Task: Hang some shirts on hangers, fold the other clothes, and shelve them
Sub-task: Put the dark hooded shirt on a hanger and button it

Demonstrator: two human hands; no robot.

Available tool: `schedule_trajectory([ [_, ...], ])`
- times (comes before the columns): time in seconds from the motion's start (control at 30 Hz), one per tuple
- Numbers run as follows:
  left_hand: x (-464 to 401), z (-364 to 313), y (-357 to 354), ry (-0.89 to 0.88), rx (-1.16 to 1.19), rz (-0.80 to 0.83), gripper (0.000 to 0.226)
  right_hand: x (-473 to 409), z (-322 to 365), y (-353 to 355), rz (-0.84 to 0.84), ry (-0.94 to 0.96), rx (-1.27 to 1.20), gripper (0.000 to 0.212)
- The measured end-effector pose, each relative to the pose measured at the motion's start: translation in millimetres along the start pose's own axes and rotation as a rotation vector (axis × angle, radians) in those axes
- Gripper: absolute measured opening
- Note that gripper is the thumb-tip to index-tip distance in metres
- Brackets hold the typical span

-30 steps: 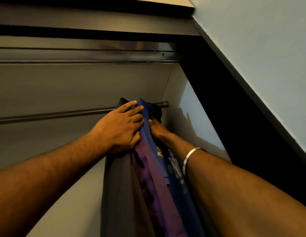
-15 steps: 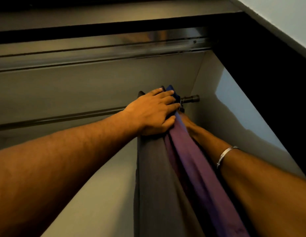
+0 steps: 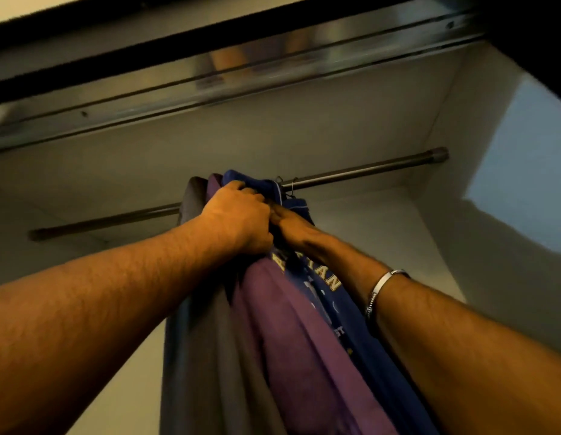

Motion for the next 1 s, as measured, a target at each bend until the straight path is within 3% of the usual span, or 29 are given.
schedule_trajectory([
  [0.23, 90, 93, -67, 0.002, -0.102, 0.08, 0.083, 9, 44, -118, 0.032, 0.073, -0.069, 0.051],
  [0.37, 134, 132, -94, -0.073, -0.224, 0.07, 0.098, 2, 51, -164, -0.129, 0.067, -0.062, 0.055],
  [0.47, 139, 135, -97, -0.124, -0.24, -0.003, 0.097, 3, 46, -166, -0.248, 0.067, -0.065, 0.056],
  [0.63, 133, 129, -91, -0.107, -0.21, -0.077, 0.092, 12, 40, -145, -0.29, 0.078, -0.102, 0.052],
  [0.77, 127, 119, -87, -0.088, -0.201, -0.093, 0.09, 15, 18, -109, -0.535, 0.108, -0.002, 0.046],
  [0.87, 123, 109, -84, -0.099, -0.22, -0.106, 0.09, 17, -4, -96, -0.671, 0.019, 0.066, 0.061],
  [1.0, 104, 88, -77, -0.07, -0.249, -0.136, 0.088, 15, -45, -104, -0.538, -0.154, 0.104, 0.079],
])
Point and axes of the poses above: each hand's wrist, its own x-axis away from the middle knuckle, its own y-axis out of the back of the hand, z = x × y, the point moved 6 cm from there along -x, towards the middle knuckle, and after that the axes turned 8 degrees about -z, right-handed, at the moved point
